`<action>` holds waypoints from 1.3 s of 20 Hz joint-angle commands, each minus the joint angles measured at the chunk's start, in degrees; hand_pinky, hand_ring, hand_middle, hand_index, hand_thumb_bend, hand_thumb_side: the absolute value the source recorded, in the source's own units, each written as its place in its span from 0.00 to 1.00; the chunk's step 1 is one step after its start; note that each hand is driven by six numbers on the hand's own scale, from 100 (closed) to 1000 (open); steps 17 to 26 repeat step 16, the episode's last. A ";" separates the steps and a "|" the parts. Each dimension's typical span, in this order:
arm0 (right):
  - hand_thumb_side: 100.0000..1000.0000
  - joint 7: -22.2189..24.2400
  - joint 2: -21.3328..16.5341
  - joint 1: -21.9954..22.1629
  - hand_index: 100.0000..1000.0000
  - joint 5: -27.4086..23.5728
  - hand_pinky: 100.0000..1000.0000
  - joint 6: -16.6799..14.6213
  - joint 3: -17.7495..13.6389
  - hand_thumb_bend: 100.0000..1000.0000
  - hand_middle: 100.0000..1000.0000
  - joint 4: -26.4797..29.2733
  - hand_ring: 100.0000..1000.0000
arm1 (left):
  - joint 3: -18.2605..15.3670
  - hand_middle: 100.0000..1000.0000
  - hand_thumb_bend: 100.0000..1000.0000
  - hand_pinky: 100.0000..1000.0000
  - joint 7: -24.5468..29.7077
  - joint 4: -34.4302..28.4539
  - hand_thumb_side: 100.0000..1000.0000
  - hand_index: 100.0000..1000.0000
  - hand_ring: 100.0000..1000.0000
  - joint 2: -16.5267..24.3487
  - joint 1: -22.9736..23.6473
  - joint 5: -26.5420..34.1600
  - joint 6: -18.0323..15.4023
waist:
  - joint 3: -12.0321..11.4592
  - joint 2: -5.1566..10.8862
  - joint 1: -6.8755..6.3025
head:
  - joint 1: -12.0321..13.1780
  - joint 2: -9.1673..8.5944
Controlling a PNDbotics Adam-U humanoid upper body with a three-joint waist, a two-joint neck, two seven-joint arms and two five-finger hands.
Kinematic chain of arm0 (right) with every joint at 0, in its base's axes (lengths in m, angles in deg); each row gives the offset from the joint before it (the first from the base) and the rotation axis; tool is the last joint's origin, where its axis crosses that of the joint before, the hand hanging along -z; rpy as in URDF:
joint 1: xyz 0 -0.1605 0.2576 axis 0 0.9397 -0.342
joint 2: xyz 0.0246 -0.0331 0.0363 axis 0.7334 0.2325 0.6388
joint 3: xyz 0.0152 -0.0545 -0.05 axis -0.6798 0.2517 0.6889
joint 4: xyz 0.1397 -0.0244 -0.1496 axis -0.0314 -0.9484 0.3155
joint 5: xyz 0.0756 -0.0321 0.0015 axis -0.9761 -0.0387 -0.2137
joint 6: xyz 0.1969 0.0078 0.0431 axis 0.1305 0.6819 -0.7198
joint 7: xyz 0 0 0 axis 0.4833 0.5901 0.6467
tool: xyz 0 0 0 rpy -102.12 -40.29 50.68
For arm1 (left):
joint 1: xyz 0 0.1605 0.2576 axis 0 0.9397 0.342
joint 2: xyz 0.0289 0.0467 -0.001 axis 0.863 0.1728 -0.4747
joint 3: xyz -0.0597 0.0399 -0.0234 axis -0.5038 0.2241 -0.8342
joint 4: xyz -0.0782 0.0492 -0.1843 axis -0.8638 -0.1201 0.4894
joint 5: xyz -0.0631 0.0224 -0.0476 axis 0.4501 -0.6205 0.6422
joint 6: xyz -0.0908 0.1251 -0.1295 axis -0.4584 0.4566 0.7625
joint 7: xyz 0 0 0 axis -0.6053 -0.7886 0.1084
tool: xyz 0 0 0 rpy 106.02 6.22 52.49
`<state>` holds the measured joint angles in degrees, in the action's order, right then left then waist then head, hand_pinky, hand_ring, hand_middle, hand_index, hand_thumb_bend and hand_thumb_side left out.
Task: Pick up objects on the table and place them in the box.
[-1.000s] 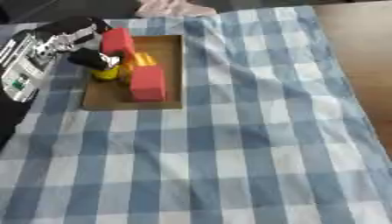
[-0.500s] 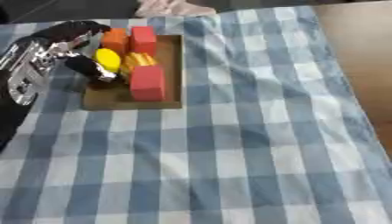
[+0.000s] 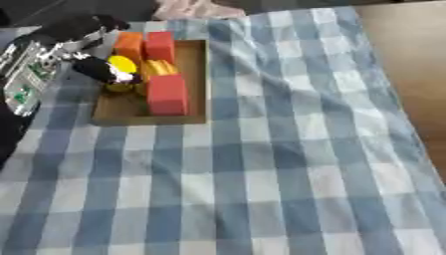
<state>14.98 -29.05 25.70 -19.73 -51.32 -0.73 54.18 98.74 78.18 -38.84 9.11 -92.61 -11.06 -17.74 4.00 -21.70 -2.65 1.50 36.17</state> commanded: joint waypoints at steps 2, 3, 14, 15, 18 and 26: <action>0.53 0.03 -1.27 -0.27 0.83 -0.33 0.83 -0.17 -0.69 0.00 0.62 0.84 0.81 | -0.37 0.80 0.24 0.89 -1.39 -8.91 0.48 0.88 0.89 3.24 -0.39 2.17 1.61 | -0.17 1.83 0.46 | -0.27 -0.22; 0.53 -0.06 -1.32 -0.25 0.83 -0.36 0.83 -0.21 -0.77 0.00 0.62 0.84 0.81 | -0.55 0.79 0.19 0.89 -1.57 -11.72 0.48 0.87 0.88 3.65 -0.20 3.25 1.89 | -0.26 1.94 0.48 | -0.36 -0.16; 0.52 -1.78 -1.51 -0.45 0.83 -1.90 0.84 -1.30 -1.80 0.00 0.64 0.84 0.81 | -10.32 0.69 0.00 0.80 -26.42 -48.90 0.59 0.82 0.76 9.71 15.86 41.51 5.05 | -1.71 2.46 0.82 | -1.23 0.02; 0.53 -2.02 -1.22 -0.50 0.83 -2.28 0.84 -1.42 -1.94 0.00 0.64 0.84 0.81 | -11.36 0.70 0.00 0.79 -30.26 -49.52 0.66 0.83 0.75 9.36 18.26 45.33 3.57 | -1.91 2.44 0.95 | -1.15 0.01; 0.53 -2.33 -0.88 -0.57 0.83 -2.71 0.84 -1.52 -2.11 0.00 0.64 0.84 0.81 | -12.30 0.70 0.00 0.79 -33.78 -49.83 0.67 0.83 0.75 8.94 20.67 48.81 1.79 | -2.11 2.43 1.09 | -1.08 0.04; 0.53 -2.33 -0.88 -0.57 0.83 -2.71 0.84 -1.52 -2.11 0.00 0.64 0.84 0.81 | -12.30 0.70 0.00 0.79 -33.78 -49.83 0.67 0.83 0.75 8.94 20.67 48.81 1.79 | -2.11 2.43 1.09 | -1.08 0.04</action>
